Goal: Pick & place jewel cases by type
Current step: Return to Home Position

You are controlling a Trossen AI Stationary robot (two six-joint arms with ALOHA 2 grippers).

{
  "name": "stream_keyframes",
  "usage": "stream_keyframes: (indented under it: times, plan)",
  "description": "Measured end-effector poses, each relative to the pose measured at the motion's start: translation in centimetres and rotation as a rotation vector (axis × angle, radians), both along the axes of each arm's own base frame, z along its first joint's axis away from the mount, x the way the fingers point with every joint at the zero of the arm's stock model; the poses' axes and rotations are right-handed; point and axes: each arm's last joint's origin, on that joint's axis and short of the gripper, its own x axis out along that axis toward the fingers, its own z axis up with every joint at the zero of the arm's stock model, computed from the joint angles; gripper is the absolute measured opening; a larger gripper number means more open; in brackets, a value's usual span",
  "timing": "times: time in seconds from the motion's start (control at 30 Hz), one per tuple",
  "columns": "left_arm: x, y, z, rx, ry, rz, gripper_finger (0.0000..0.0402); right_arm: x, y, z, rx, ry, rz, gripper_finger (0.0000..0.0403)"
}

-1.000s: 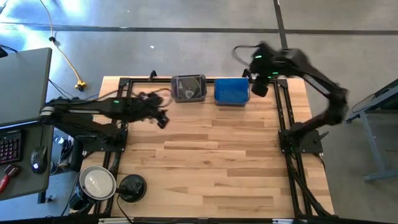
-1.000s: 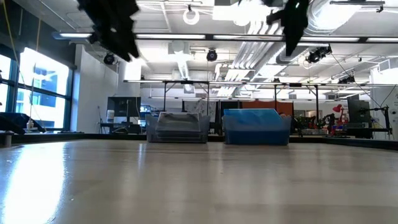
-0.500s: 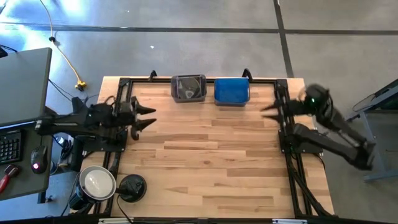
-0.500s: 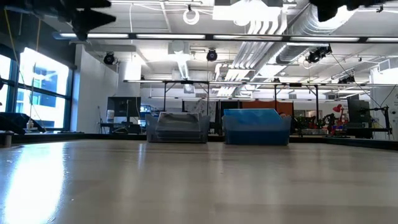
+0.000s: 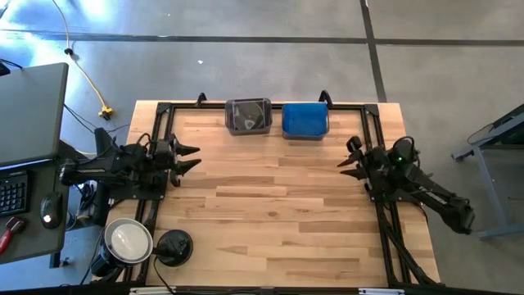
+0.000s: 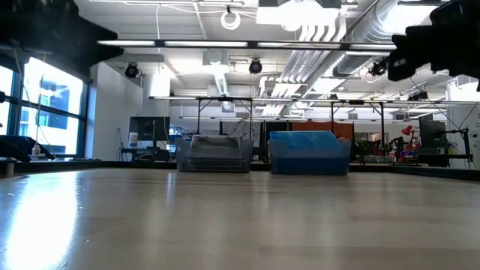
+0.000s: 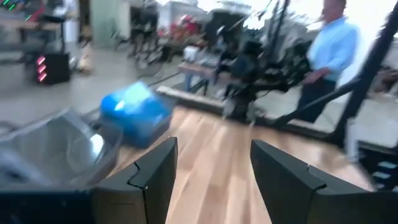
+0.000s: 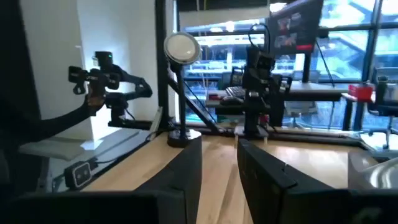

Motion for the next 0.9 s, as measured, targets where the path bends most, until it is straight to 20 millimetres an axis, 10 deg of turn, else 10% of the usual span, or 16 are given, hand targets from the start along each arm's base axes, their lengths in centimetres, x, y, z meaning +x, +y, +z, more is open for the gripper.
stream_keyframes:
  times: [0.27, 0.9]
  plan:
    - [0.4, 0.4, -2.2, -0.040, 0.086, 0.146, 0.0202, 0.3, -0.6, -0.6, 0.004, 0.027, -0.146, 0.0096]
    - [1.7, -0.6, -4.5, 0.082, 0.116, -0.211, 0.0202, 0.4, -0.7, -0.9, 0.024, 0.050, -0.180, 0.0096]
